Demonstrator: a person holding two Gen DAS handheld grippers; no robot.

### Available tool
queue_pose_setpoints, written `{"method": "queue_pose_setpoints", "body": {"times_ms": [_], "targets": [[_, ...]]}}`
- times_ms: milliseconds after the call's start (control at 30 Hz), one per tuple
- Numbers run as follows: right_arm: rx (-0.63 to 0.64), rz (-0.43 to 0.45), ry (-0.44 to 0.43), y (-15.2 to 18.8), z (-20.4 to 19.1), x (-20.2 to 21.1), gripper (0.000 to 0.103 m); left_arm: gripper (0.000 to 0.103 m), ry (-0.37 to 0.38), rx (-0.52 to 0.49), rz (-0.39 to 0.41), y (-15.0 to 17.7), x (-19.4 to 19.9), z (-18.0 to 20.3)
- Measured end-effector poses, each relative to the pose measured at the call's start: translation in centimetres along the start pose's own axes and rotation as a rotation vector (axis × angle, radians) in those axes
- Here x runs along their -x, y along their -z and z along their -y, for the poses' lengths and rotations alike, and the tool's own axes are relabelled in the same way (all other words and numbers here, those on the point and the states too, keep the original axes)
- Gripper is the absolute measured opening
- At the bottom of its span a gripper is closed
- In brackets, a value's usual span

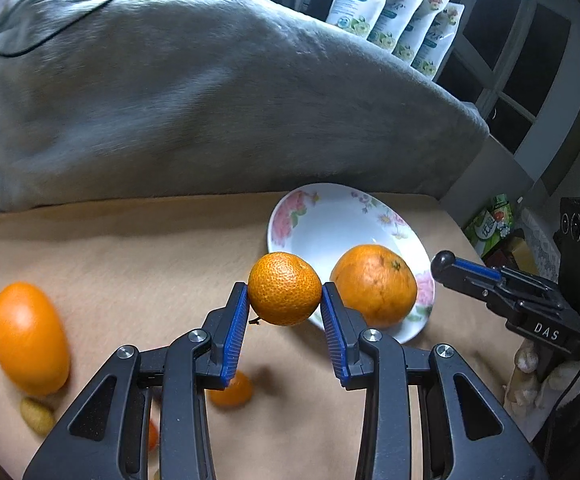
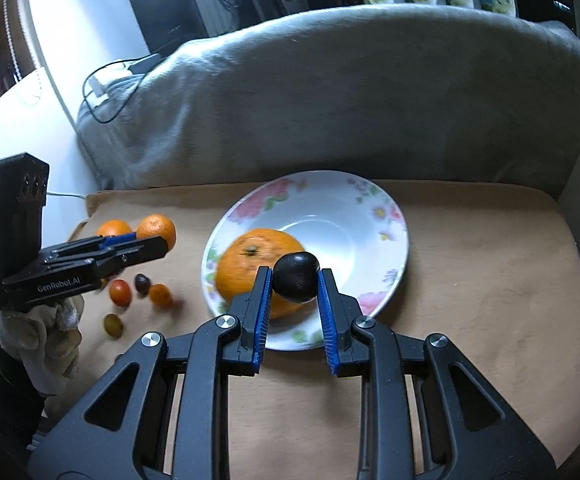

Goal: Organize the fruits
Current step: 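Carry the dark fruit with the right tool while the left tool carries the tangerine to the plate, then open the right tool over the plate while the left tool releases the tangerine there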

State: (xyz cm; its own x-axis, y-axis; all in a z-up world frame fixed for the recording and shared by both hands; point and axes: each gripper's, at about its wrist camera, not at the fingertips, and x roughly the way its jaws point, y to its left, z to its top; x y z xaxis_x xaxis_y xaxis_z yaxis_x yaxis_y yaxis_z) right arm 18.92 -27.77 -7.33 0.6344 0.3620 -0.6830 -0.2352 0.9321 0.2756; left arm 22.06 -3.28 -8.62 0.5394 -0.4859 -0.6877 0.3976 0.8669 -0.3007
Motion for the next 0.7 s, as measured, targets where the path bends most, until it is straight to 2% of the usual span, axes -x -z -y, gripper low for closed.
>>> {"method": "queue_pose_setpoints", "body": {"times_ms": [333,700], "targets": [[-0.016,-0.023,0.017,-0.1,1.7,-1.4,0.024,0.035,0.001,-0.017,-0.024,-1.7,-2.3,0.6],[0.001,-0.032,0.024,-0.1,1.8,-2.2,0.025,0.037,0.012,-0.007,-0.033,-2.9,-3.5,1.0]]}}
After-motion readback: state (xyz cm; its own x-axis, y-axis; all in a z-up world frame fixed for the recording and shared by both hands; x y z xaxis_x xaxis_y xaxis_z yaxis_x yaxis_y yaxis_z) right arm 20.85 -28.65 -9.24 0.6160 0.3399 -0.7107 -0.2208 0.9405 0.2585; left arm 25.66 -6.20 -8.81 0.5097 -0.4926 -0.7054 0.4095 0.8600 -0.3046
